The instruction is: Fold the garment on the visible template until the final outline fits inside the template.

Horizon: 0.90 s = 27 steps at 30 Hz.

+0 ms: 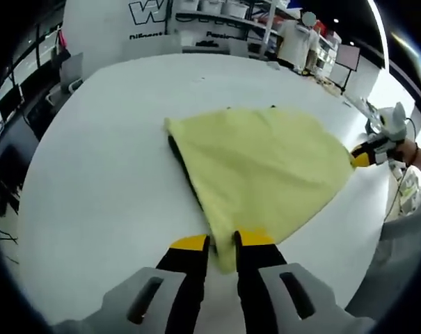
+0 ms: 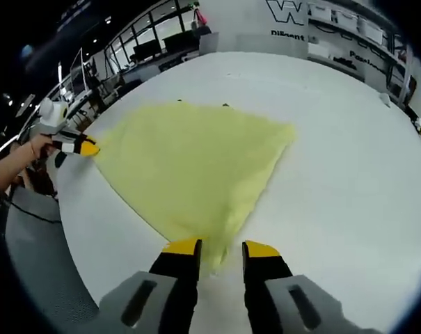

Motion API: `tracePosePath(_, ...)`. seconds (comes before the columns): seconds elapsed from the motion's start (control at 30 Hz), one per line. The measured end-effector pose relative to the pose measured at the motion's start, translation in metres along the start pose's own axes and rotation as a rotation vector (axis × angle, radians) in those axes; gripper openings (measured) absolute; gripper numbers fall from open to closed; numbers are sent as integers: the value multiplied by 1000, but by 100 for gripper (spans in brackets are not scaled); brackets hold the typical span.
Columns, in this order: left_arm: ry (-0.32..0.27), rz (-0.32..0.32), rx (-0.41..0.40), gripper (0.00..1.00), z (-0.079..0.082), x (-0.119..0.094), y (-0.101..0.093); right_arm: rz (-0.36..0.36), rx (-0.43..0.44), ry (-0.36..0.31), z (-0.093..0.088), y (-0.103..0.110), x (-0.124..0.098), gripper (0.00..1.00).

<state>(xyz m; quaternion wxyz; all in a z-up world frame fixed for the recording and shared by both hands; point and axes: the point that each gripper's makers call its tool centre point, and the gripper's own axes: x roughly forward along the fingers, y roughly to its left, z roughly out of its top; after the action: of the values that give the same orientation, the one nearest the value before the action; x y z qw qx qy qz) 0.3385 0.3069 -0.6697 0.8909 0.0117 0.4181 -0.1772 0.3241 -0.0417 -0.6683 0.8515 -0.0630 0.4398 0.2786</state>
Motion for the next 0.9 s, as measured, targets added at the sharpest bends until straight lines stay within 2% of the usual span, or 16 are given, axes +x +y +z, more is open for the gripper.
tracePosePath(0.1,-15,-3,-11,27,1,-6,0,8,18,-35,6,3,-7,31)
tracePosePath(0.23,-21,-6,-6,41,0,-14,-4,-6,28,-85,17,4,-16,50)
tracePosePath(0.4,-47,-6,-2,55,2,-29,-12,1,7,-130,28,15,-31,61)
tracePosePath(0.47,-81,-34,-12,60,7,-36,-20,-9,-3,-149,31,16,-36,67)
tracePosePath(0.57,-86,-30,5,68,9,-45,-23,-4,4,-169,33,22,-44,73)
tracePosePath(0.7,-125,-31,-14,73,13,-59,-28,-9,-6,-171,30,28,-53,81)
tracePosePath(0.9,-139,-14,4,83,10,-72,-32,-15,-1,-197,26,39,-69,94)
